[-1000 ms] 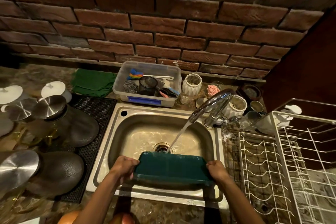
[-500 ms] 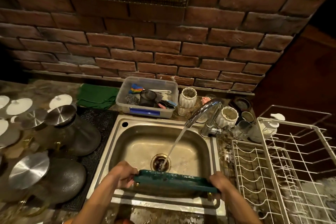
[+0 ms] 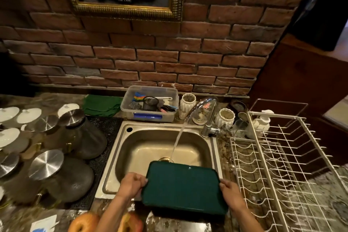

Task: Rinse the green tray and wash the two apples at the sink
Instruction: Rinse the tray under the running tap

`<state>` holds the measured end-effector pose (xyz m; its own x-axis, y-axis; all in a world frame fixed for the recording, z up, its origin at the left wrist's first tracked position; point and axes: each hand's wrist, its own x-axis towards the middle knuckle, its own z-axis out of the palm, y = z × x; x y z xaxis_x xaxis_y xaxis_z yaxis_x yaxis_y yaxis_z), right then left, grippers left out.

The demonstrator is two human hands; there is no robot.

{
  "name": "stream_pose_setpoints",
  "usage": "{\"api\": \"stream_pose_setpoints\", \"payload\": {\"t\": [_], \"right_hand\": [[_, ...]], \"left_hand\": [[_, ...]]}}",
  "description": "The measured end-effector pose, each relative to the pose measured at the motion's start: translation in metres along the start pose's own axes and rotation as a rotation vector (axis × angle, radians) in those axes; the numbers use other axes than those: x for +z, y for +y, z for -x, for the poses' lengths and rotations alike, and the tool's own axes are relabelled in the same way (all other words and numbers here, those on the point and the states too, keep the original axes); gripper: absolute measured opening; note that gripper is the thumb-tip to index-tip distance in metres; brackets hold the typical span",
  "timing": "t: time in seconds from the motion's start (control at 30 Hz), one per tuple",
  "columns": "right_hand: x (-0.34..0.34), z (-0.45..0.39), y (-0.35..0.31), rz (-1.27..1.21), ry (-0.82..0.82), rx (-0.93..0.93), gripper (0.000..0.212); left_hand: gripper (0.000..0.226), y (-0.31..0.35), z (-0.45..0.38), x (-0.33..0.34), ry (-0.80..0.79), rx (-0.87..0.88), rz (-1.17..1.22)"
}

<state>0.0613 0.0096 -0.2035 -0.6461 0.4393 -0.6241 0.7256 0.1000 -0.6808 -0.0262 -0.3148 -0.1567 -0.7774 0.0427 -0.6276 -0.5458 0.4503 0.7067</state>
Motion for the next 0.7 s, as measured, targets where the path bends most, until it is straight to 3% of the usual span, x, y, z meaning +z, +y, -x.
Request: {"api": "stream_pose_setpoints", "payload": {"t": [0.27, 0.53, 0.7], "right_hand": [[-0.023, 0.048, 0.047, -0.083, 0.163, 0.090, 0.030], [-0.026, 0.066, 0.076, 0.057, 0.192, 0.143, 0.037], [-0.024, 0.064, 0.072, 0.211, 0.146, 0.113, 0.047]], "left_hand": [[0.023, -0.046, 0.045, 0.051, 0.042, -0.073, 0.151], [0.022, -0.080, 0.071, 0.078, 0.125, -0.049, -0.117], [0.020, -0.094, 0.079, 0.085, 0.205, 0.038, -0.150]]}}
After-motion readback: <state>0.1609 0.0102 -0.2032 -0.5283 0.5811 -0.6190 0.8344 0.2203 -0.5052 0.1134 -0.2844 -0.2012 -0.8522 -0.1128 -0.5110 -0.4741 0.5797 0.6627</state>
